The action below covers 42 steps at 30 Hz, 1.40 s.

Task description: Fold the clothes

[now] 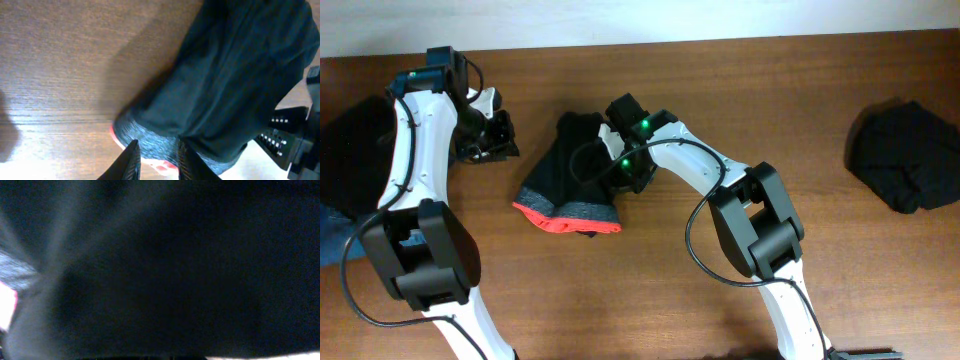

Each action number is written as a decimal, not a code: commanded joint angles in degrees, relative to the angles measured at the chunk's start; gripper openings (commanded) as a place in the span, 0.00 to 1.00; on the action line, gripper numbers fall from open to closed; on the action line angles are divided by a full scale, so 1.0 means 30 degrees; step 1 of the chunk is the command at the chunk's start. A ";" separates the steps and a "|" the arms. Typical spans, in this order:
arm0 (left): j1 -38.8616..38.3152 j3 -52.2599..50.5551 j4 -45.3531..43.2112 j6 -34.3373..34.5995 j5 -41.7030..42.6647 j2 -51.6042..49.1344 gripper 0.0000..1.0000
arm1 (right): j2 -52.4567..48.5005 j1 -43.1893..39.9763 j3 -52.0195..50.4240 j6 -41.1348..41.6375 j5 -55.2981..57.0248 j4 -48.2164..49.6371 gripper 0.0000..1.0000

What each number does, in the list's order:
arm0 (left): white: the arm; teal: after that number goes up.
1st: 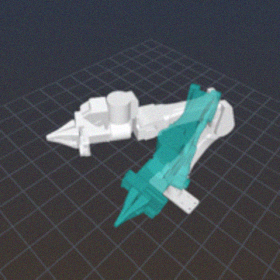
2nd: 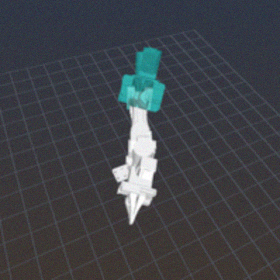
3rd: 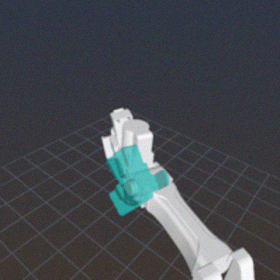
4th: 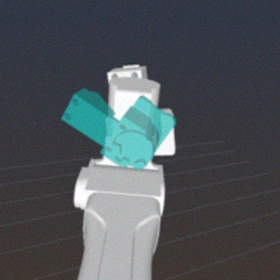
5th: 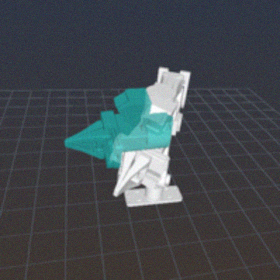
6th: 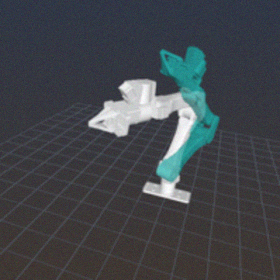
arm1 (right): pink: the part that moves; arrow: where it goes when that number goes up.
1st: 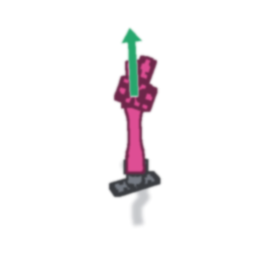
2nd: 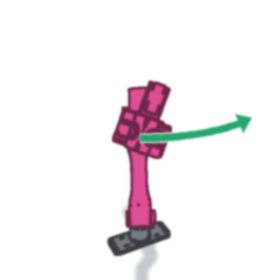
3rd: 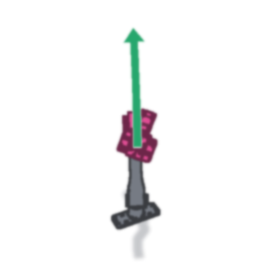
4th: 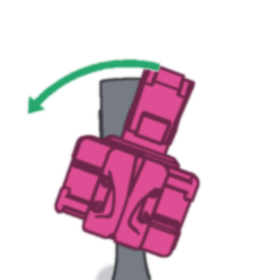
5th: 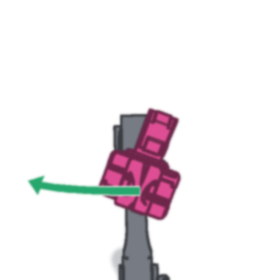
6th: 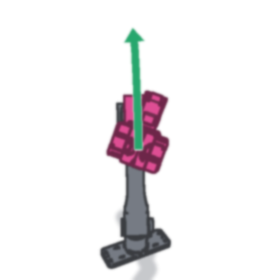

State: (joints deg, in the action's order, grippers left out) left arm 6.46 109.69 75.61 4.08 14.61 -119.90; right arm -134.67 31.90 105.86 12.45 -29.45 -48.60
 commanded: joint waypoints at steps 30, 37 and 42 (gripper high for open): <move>0.0015 -0.7198 0.0211 0.1086 0.4503 -0.0168 0.51 | 0.1311 -0.3169 0.5792 -0.8072 0.4299 -0.7614 0.25; -0.0029 -1.0091 -0.3475 0.2280 0.4488 -0.0168 0.51 | 0.1311 -0.3184 0.5792 -0.8065 0.4554 -0.7650 0.25; -0.0415 -1.1118 -0.7009 0.3453 0.4488 -0.0168 0.51 | 0.1311 -0.3177 0.5792 -0.8000 0.4546 -0.7861 0.25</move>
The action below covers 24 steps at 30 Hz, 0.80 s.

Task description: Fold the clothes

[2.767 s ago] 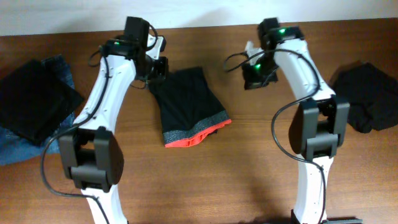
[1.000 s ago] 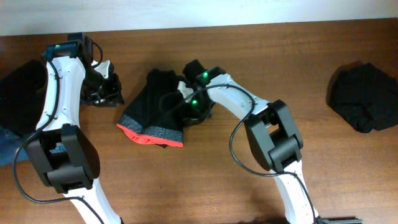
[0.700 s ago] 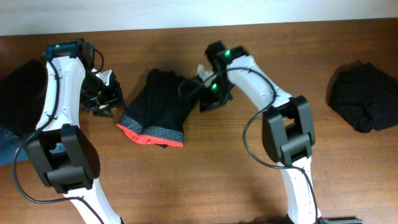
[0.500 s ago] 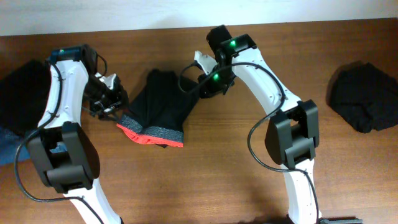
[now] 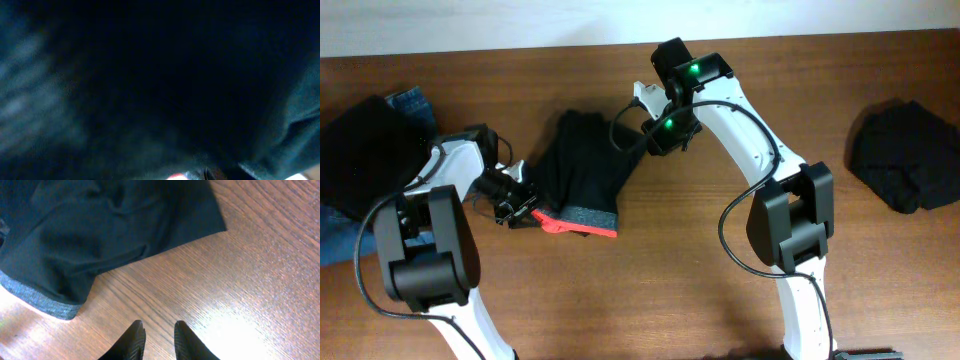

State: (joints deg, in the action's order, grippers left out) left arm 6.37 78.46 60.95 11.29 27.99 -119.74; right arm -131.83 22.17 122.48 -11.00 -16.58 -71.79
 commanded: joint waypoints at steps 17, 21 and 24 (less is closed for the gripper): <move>-0.0160 -0.0896 -0.9814 0.1909 -0.0444 -0.0219 0.50 | 0.0364 0.0066 0.0255 -0.0189 0.0270 -0.0510 0.25; 0.0175 -0.0627 -0.9814 0.1173 0.2382 0.0240 0.51 | 0.0364 0.0066 0.0255 -0.0262 0.0714 0.1115 0.25; 0.0444 -0.0612 -0.9821 0.0583 0.2528 0.1406 0.52 | 0.0357 0.0066 0.0248 -0.0262 0.1086 0.2594 0.24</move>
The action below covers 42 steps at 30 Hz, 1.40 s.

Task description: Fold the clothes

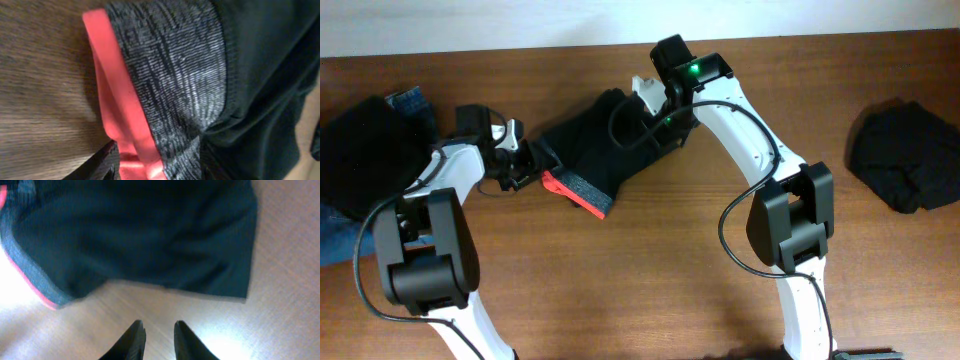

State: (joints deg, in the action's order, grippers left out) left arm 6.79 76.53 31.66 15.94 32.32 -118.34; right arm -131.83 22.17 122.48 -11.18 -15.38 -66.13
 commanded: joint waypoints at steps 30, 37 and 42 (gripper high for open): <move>0.0270 -0.0576 -0.0423 0.0991 -0.0328 -0.0670 0.68 | -0.3971 0.0102 0.0219 -0.0131 -0.0219 0.4954 0.09; -0.0976 -0.0576 -0.1770 0.1851 0.0525 -0.1545 0.68 | -0.3971 0.0102 0.0219 -0.0131 -0.0219 0.4728 0.09; -0.1872 -0.0568 -0.2688 0.1916 0.0510 -0.1566 0.70 | -0.3971 0.0102 0.0219 -0.0131 -0.0219 0.4590 0.09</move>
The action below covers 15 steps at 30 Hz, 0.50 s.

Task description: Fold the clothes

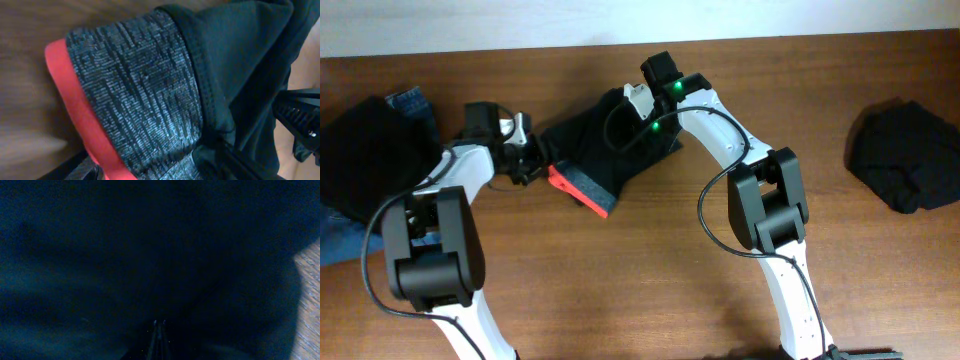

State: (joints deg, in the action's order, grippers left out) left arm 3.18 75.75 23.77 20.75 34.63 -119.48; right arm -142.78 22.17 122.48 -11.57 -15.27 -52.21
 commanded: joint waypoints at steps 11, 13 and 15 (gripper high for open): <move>-0.1086 -0.0306 -0.1260 0.0393 -0.0313 -0.1195 0.76 | -0.0321 0.0102 0.0219 0.0000 -0.0255 -0.0313 0.09; -0.1268 -0.0313 -0.1362 0.0685 -0.0372 -0.1217 0.85 | -0.0321 0.0102 0.0219 0.0000 -0.0255 -0.0306 0.09; -0.1530 -0.0306 -0.1537 0.0736 -0.0561 -0.1297 0.86 | -0.0321 0.0117 0.0219 0.0000 -0.0255 -0.0328 0.09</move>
State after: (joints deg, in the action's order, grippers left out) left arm 0.27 75.92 18.92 22.17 35.42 -120.03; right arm -142.78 22.17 122.48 -11.62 -15.27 -52.86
